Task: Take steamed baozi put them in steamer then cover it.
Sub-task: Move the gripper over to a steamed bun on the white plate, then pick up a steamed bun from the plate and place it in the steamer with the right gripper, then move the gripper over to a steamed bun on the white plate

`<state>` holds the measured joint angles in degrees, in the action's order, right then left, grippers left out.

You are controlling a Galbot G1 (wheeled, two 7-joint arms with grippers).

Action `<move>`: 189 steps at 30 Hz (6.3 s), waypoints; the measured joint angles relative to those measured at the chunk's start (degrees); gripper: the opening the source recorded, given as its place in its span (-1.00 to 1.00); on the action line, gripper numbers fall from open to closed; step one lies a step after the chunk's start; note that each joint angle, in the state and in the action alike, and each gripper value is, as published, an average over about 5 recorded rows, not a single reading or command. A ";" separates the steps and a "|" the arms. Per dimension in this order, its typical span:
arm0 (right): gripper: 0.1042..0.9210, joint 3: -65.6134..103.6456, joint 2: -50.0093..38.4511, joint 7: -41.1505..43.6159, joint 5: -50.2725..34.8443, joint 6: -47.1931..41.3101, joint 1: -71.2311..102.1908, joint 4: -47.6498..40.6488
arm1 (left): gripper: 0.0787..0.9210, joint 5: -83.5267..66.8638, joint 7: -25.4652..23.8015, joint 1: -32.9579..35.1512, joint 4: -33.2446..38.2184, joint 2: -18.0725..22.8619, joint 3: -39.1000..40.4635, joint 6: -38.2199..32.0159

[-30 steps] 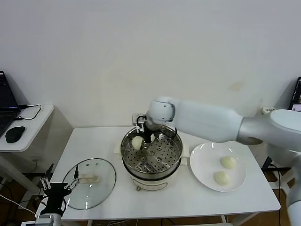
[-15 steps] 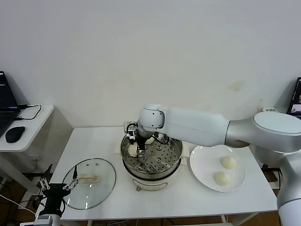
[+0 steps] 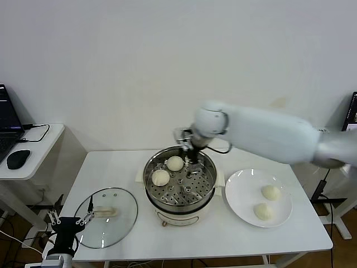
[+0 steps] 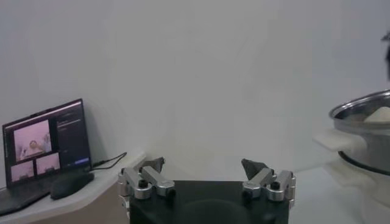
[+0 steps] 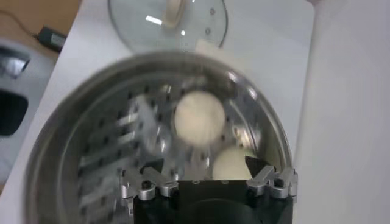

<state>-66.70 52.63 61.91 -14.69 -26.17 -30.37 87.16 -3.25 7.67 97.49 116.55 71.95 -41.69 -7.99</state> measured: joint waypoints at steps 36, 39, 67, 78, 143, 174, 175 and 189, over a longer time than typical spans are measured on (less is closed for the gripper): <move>0.76 31.04 -27.84 0.27 28.02 13.80 43.83 2.41 | 0.77 1.46 0.10 2.81 0.91 0.69 -1.26 -0.35; 0.76 31.81 -26.89 -0.15 28.65 13.87 45.12 1.17 | 0.77 1.42 0.09 2.80 0.76 0.64 -1.61 -0.34; 0.20 34.33 -21.84 -1.27 29.40 13.15 48.58 -3.96 | 0.77 1.25 0.08 2.45 0.59 0.51 -2.16 -0.32; 0.14 34.06 -23.15 -0.02 27.61 12.53 46.01 -2.72 | 0.77 1.17 0.06 2.28 1.09 0.34 -2.13 -0.24; 0.21 -3.99 11.62 1.49 18.10 33.26 4.92 -1.03 | 0.77 -0.17 0.28 1.47 1.78 2.58 -3.73 -0.62; 0.76 7.73 -8.97 4.18 15.25 18.86 5.43 2.24 | 0.77 -0.39 -0.14 0.09 0.74 0.08 -3.41 -0.92; 0.76 8.65 -10.48 4.39 15.50 18.47 6.22 2.16 | 0.77 -0.36 -0.14 0.01 0.66 -0.03 -3.28 -0.94; 0.76 28.67 -22.37 7.04 24.25 22.51 27.44 -5.24 | 0.77 -0.12 -0.21 0.52 0.27 -1.17 -1.99 -1.11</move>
<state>-38.03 30.25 68.95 9.56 -3.67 -2.93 81.92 -3.37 7.46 98.01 116.82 70.78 -43.68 -9.10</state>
